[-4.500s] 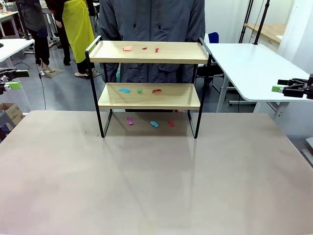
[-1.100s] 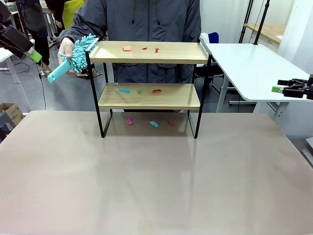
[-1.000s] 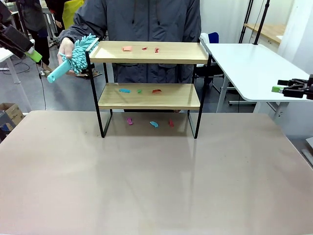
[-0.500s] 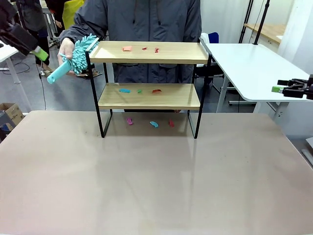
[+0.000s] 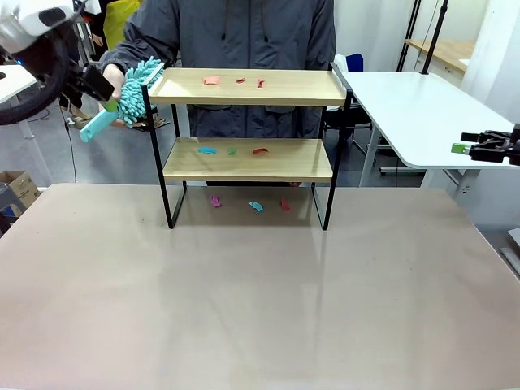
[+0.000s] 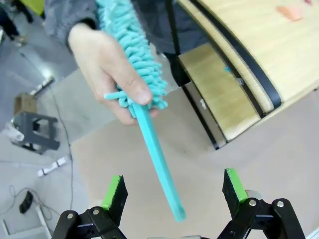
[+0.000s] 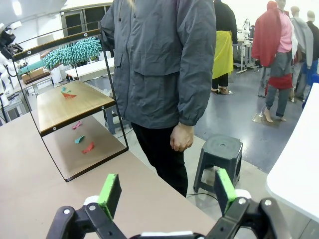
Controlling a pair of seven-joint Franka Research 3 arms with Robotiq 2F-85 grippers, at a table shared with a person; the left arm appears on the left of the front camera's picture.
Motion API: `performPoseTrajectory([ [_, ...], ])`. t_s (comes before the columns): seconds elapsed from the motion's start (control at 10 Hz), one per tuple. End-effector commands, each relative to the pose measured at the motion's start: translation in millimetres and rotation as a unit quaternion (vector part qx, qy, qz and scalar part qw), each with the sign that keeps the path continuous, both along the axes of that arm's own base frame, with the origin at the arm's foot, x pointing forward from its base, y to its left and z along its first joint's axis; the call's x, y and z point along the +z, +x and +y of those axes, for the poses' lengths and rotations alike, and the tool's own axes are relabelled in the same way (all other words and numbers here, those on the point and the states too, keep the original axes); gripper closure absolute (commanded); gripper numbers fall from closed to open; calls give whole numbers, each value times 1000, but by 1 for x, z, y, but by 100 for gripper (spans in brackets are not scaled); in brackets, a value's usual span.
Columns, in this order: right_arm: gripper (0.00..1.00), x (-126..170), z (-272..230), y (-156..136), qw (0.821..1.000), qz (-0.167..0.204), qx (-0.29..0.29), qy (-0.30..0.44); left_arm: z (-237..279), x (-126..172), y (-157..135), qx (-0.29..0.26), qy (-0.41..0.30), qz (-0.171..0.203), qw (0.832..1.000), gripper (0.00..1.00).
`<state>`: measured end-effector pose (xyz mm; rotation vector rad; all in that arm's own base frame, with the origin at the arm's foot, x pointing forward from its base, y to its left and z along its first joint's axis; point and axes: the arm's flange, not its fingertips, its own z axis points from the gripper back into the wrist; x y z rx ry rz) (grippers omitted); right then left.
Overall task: Clean the shelf.
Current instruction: Pick up the Duster handed by the human.
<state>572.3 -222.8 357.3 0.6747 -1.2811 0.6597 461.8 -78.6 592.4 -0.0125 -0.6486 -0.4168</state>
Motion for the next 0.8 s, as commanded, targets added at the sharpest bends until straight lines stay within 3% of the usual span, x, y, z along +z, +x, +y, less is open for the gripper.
performPoseTrajectory([
  [0.0, 0, 3, 2, 1, 1000, -2, 1, -1, 0, -11, 3, 39, 3, 1, 999, 0],
  [0.5, 0, 3, 2, 1, 1000, -2, 1, -1, 6, -36, 16, 66, -13, 34, 997, 0],
  [0.6, 0, 3, 2, 1, 1000, -2, 1, -1, 7, -36, 17, 78, -7, 36, 996, 21],
  [0.7, 0, 3, 2, 1, 1000, -2, 1, -1, 6, -36, 15, 82, 1, 44, 996, 58],
])
